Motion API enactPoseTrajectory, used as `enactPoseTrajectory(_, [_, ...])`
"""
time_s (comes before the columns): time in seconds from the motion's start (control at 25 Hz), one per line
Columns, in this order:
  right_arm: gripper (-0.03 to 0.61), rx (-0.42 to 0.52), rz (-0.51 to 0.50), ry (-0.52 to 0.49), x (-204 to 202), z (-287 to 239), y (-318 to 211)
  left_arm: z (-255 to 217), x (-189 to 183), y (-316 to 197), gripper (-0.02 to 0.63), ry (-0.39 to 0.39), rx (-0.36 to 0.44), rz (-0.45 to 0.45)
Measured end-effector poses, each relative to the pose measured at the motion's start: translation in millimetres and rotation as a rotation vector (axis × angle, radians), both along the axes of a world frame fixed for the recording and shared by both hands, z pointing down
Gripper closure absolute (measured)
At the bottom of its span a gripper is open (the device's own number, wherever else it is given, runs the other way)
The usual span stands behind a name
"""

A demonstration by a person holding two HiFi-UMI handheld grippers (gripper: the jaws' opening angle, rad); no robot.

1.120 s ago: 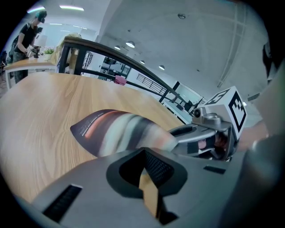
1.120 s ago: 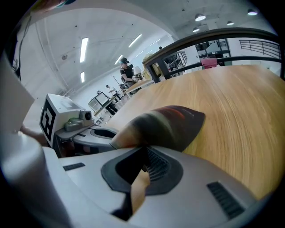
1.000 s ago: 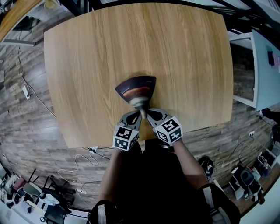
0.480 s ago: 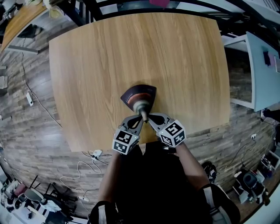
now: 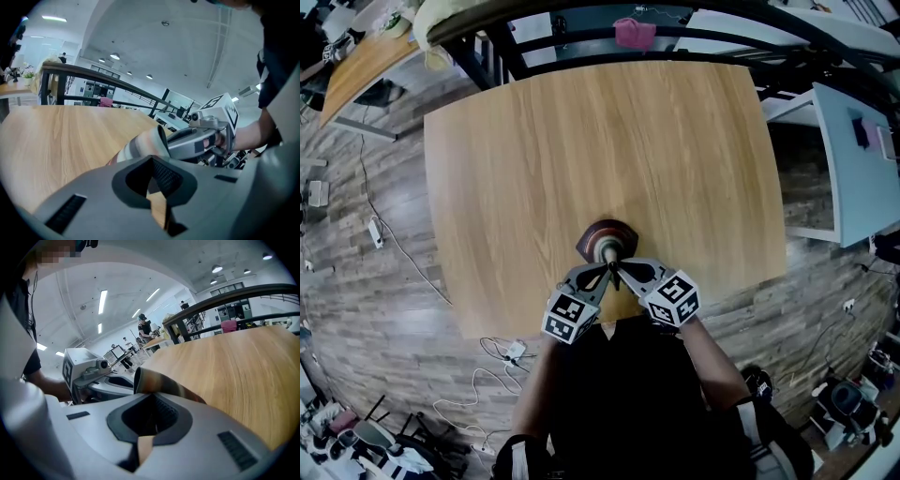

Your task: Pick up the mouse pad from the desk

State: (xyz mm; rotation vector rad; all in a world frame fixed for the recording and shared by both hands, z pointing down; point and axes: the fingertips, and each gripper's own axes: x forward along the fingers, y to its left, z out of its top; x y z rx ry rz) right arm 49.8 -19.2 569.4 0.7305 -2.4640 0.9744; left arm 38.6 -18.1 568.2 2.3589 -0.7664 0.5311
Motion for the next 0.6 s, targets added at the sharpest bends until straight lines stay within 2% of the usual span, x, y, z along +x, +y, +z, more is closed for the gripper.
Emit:
enactPoseTrajectory(0.24, [0.551, 0.031, -0.011, -0.027, -3, -27, -1, -24, -2, 0, 0.592, 0.0, 0.04, 0.016])
enactPoseTrajectory(0.6, [0.551, 0.092, 0.015, -0.058, -3, -61, -10, -62, -2, -10, 0.592, 0.007, 0.148, 0.021])
